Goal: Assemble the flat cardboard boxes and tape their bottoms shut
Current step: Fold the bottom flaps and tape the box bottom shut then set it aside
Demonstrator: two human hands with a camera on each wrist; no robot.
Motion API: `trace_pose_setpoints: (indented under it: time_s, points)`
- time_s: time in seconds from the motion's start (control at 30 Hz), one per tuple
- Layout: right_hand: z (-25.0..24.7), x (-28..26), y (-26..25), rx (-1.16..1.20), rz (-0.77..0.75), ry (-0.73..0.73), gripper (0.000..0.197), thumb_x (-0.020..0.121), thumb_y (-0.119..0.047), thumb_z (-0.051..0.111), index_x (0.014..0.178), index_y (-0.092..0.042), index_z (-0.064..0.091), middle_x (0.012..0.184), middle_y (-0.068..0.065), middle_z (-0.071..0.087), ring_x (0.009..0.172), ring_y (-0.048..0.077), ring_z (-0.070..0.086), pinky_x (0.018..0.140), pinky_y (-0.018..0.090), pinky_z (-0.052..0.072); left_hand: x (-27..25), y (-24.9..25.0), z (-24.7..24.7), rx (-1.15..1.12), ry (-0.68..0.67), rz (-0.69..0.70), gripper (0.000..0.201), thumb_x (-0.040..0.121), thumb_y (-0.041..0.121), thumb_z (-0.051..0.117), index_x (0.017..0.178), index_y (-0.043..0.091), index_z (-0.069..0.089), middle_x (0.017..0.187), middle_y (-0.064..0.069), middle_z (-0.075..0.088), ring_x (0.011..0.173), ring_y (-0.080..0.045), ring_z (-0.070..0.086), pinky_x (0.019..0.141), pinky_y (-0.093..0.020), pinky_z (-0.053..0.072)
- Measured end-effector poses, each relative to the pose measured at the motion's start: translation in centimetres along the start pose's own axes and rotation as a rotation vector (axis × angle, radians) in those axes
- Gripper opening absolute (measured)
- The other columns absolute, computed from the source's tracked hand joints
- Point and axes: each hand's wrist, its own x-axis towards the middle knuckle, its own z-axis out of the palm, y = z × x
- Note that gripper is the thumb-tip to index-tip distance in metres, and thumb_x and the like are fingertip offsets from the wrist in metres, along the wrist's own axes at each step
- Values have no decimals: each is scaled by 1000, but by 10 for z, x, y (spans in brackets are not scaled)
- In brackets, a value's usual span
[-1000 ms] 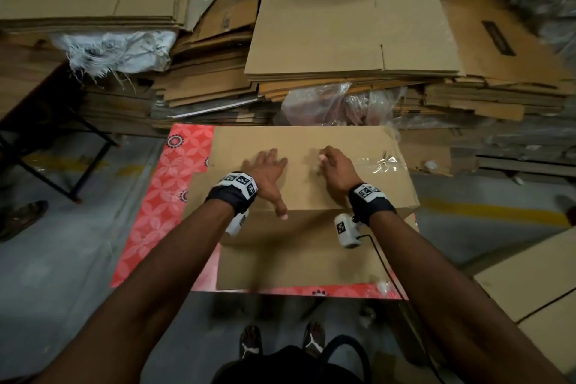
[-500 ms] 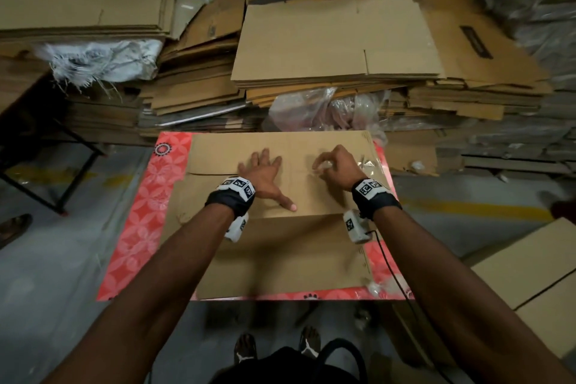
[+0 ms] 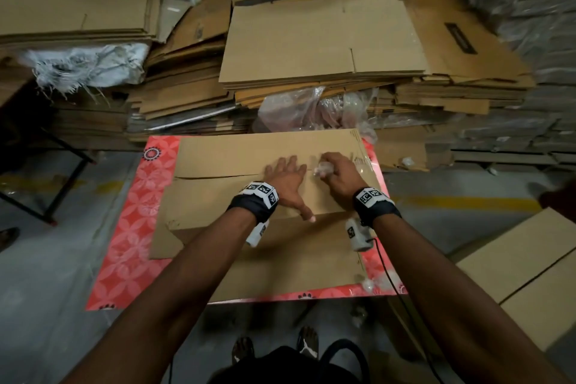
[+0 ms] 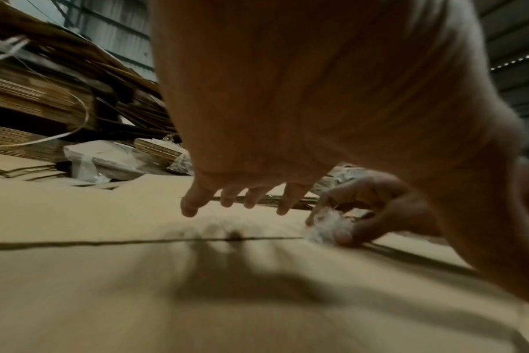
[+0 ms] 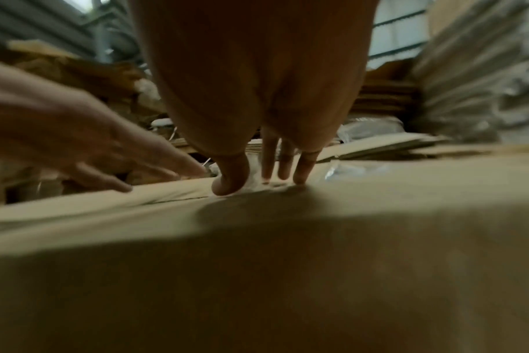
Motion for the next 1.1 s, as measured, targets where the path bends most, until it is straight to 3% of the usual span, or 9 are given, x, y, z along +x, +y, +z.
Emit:
trace_pose_setpoints:
  time_s: [0.1,0.17,0.27,0.37,0.47,0.63,0.83,0.93,1.1]
  points:
    - [-9,-5,0,515,246,16,34,77,-10,55,109,-11,63,99,10,71,88,25,62,72,34,50,7,-10,2,-32,13,-6,152,46,77,84,164,23,5,171,-7,-16,156,-33,-13,124,-62,2]
    - [-15,-2,4,650,292,38,15,81,-17,59,96,-15,57,91,12,71,83,26,63,71,36,48,7,-14,0,-25,8,-1,152,44,77,85,164,22,9,171,-7,-13,157,-33,-10,124,-62,5]
    - [-28,-3,8,474,264,77,25,102,-42,51,101,-17,55,95,6,66,89,25,61,83,29,40,8,-10,-3,-9,3,-5,154,41,77,85,163,21,11,171,-7,-11,157,-34,-8,122,-65,8]
    - [-31,0,15,172,159,179,28,105,-23,43,103,0,59,96,14,61,88,27,54,70,26,30,8,-5,-6,16,-6,-21,153,41,77,86,163,19,13,171,-8,-8,157,-35,-5,121,-67,10]
    - [-34,1,28,-60,111,200,25,85,-4,59,105,5,70,114,23,60,102,33,56,82,19,33,8,-3,-8,40,-14,-35,151,41,77,86,162,19,15,171,-8,-6,157,-36,-3,121,-68,10]
    - [-25,-6,43,-67,177,194,22,92,2,63,114,4,65,119,8,49,100,19,54,86,12,44,9,-4,-6,36,-12,-45,153,40,78,84,163,20,15,172,-6,-7,157,-34,-3,120,-69,10]
    - [-40,-1,49,-29,332,322,21,66,-12,92,68,-22,73,86,2,69,94,21,62,83,35,53,1,16,-16,118,-6,-36,133,50,68,89,156,17,29,170,-14,4,154,-41,11,120,-67,14]
    - [-43,-3,49,15,344,352,41,66,-20,89,90,-17,57,98,5,61,82,20,56,63,30,44,6,32,-13,93,17,50,136,56,63,90,162,20,17,171,-11,-5,156,-38,2,122,-64,12]
    - [-34,-4,51,-85,243,235,49,86,-9,77,130,-25,59,134,9,32,116,28,44,99,44,50,17,50,5,157,54,152,135,60,65,86,163,26,8,171,-4,-6,157,-35,0,122,-65,12]
